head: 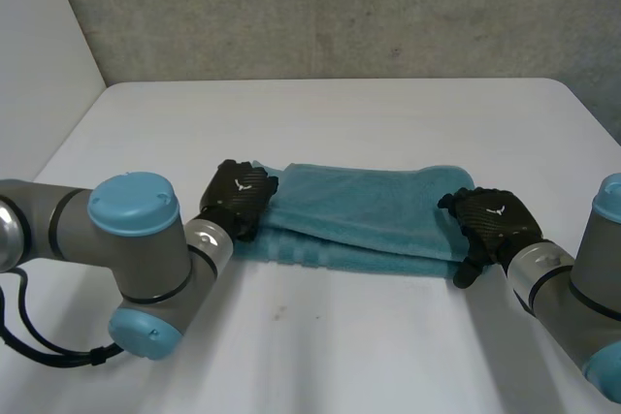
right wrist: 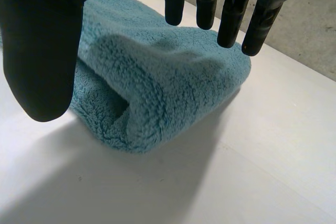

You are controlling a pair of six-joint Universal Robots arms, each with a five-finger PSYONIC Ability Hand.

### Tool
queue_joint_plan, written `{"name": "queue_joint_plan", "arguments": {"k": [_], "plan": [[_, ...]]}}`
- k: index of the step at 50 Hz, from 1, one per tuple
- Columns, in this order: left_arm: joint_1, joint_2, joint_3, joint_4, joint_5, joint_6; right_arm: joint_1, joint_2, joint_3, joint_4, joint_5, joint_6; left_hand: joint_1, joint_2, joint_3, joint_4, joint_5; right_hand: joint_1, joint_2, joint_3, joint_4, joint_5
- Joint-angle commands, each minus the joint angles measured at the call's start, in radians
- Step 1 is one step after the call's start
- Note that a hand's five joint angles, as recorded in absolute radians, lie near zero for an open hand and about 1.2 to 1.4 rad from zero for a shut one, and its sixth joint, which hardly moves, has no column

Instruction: Fold the laundry

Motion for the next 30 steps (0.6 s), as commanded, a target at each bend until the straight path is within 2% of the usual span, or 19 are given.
{"name": "queue_joint_plan", "arguments": {"k": [1,12,19,20,21,22,23,24,25,26,27,29,30], "plan": [[0.012,0.063,-0.084,0.012,-0.012,0.001,0.001,-0.018,0.010,0.000,0.008,0.009,0.320,0.202,0.209,0.206,0.248,0.134,0.064,0.063,0.063,0.056],[0.062,0.091,-0.181,0.068,-0.017,0.050,0.001,-0.020,0.016,0.000,0.008,0.065,0.320,0.202,0.209,0.206,0.248,0.175,0.105,0.104,0.104,0.097],[0.075,0.092,-0.204,0.079,-0.015,0.099,0.006,-0.007,0.018,-0.027,0.005,0.078,0.320,0.202,0.209,0.206,0.248,0.406,0.337,0.335,0.335,0.329],[0.072,0.092,-0.207,0.079,-0.017,0.101,0.007,-0.001,0.020,-0.050,0.011,0.078,0.239,0.121,0.128,0.125,0.167,0.555,0.485,0.484,0.484,0.477],[0.066,0.097,-0.211,0.078,-0.018,0.102,0.007,-0.001,0.020,-0.051,0.011,0.078,0.064,-0.054,-0.048,-0.050,-0.008,0.556,0.487,0.486,0.486,0.479],[0.066,0.097,-0.212,0.078,-0.018,0.102,0.004,0.003,0.023,-0.075,0.011,0.075,0.062,-0.056,-0.049,-0.052,-0.010,0.725,0.655,0.654,0.654,0.648],[0.061,0.105,-0.213,0.073,-0.020,0.102,0.001,0.011,0.024,-0.104,0.015,0.061,-0.164,-0.283,-0.276,-0.279,-0.236,0.982,0.913,0.912,0.912,0.905],[0.058,0.115,-0.218,0.069,-0.021,0.102,0.001,0.011,0.024,-0.104,0.015,0.061,-0.367,-0.485,-0.479,-0.482,-0.439,0.985,0.916,0.914,0.914,0.908],[0.058,0.115,-0.218,0.068,-0.022,0.102,-0.001,0.022,0.024,-0.127,0.020,0.056,-0.369,-0.487,-0.481,-0.484,-0.441,1.182,1.112,1.111,1.111,1.104],[0.052,0.132,-0.224,0.067,-0.022,0.102,-0.001,0.022,0.024,-0.127,0.020,0.056,-0.509,-0.627,-0.621,-0.623,-0.581,1.184,1.114,1.113,1.113,1.106],[0.052,0.132,-0.224,0.067,-0.022,0.102,-0.002,0.034,0.021,-0.135,0.021,0.052,-0.510,-0.628,-0.622,-0.625,-0.582,1.184,1.114,1.113,1.113,1.106],[0.041,0.178,-0.242,0.067,-0.022,0.096,-0.004,0.037,0.010,-0.132,0.023,0.041,-0.735,-0.854,-0.847,-0.850,-0.807,1.184,1.114,1.113,1.113,1.106],[0.041,0.178,-0.242,0.067,-0.022,0.096,-0.013,0.036,0.004,-0.127,0.025,0.020,-0.736,-0.854,-0.848,-0.851,-0.808,1.184,1.114,1.113,1.113,1.106]]}}
